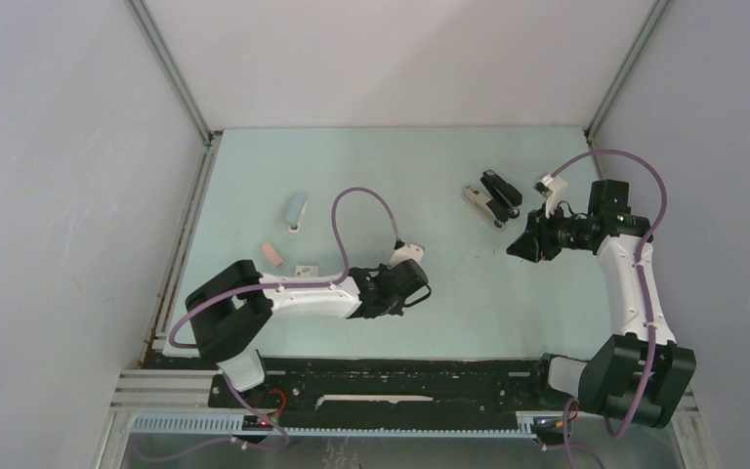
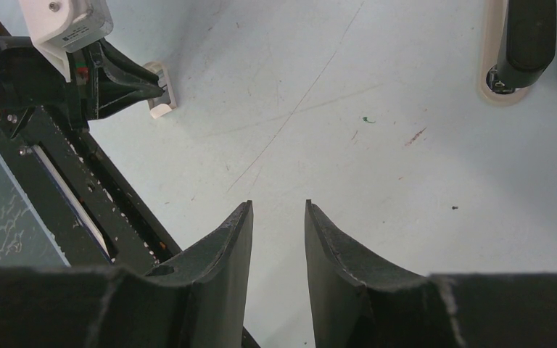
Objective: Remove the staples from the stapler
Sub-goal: Place the staple in the staple box.
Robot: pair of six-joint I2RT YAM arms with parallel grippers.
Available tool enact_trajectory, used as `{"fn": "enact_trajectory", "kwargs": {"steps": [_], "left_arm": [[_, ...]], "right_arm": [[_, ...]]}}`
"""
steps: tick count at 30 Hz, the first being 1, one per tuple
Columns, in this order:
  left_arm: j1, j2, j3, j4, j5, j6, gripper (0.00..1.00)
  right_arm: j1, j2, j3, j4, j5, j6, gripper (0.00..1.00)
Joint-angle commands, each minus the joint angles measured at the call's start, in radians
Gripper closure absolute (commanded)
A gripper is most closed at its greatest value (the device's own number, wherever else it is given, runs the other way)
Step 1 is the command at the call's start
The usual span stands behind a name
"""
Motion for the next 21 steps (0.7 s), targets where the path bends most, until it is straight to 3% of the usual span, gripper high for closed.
{"fn": "enact_trajectory", "kwargs": {"steps": [1, 21], "left_arm": [[0.005, 0.007, -0.004, 0.02, -0.008, -0.017, 0.82], [0.005, 0.018, -0.002, 0.023, -0.015, -0.015, 0.8]], "right_arm": [[-0.006, 0.002, 0.021, -0.005, -0.019, -0.016, 0.59], [-0.008, -0.001, 0.02, -0.008, -0.022, -0.016, 0.59]]}}
